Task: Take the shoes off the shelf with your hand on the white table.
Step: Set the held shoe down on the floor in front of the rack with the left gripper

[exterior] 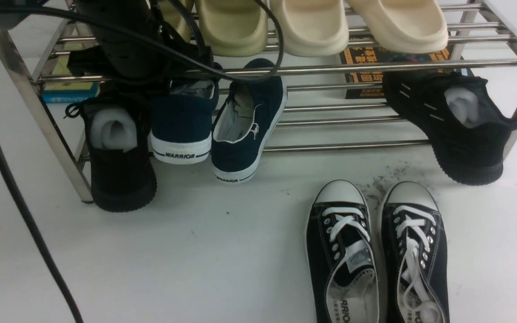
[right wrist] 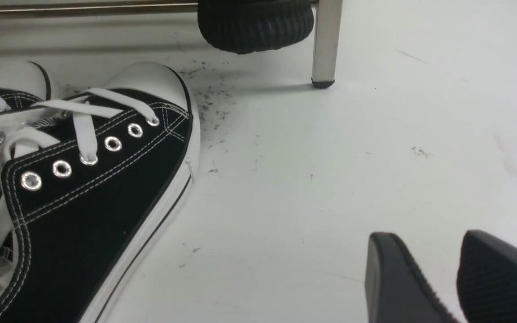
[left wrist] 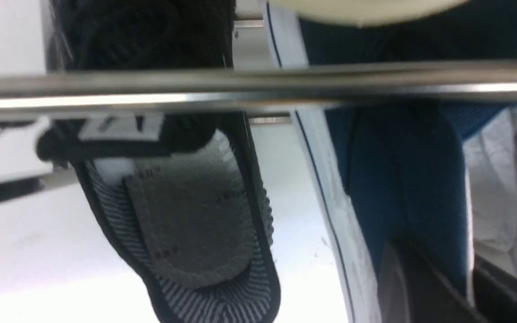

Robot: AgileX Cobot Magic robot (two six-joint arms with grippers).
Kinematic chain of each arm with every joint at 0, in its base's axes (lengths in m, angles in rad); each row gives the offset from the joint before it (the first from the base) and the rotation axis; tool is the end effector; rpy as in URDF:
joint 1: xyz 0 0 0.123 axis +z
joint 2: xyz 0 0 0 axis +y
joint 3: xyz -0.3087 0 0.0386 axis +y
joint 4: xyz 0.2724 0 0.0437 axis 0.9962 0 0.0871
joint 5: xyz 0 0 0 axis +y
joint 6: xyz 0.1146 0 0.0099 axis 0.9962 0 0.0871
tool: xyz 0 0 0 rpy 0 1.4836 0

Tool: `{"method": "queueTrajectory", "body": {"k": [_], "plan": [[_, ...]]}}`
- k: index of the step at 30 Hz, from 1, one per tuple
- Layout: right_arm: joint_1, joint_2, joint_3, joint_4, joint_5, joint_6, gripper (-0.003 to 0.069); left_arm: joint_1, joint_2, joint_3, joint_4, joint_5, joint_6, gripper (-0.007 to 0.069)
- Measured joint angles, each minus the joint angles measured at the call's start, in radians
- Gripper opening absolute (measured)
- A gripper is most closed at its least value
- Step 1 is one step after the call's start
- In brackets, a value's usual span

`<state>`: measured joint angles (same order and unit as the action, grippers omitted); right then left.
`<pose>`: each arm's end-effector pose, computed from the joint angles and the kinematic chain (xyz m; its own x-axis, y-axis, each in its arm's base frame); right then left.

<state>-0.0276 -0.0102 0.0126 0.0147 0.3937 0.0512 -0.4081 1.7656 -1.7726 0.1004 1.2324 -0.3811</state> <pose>0.0730 -0.0014 0.1664 -0.3018 0.0731 -0.9506 0.0418 0.9971 0.0634 0.3878 -0.1558 0.3601 -0.9051 0.0218 -0.4247 0.0534 0.9966 -0.0627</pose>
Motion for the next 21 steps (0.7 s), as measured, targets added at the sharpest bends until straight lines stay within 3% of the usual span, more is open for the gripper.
{"method": "queueTrajectory", "body": {"k": [9, 21], "plan": [[0.0, 0.0, 0.0, 0.0, 0.0, 0.0, 0.024, -0.004, -0.009, 0.242, 0.006, -0.066, 0.0, 0.0039], [0.0, 0.0, 0.0, 0.0, 0.0, 0.0, 0.024, -0.008, -0.104, 0.263, -0.06, -0.051, 0.003, 0.0039]]}}
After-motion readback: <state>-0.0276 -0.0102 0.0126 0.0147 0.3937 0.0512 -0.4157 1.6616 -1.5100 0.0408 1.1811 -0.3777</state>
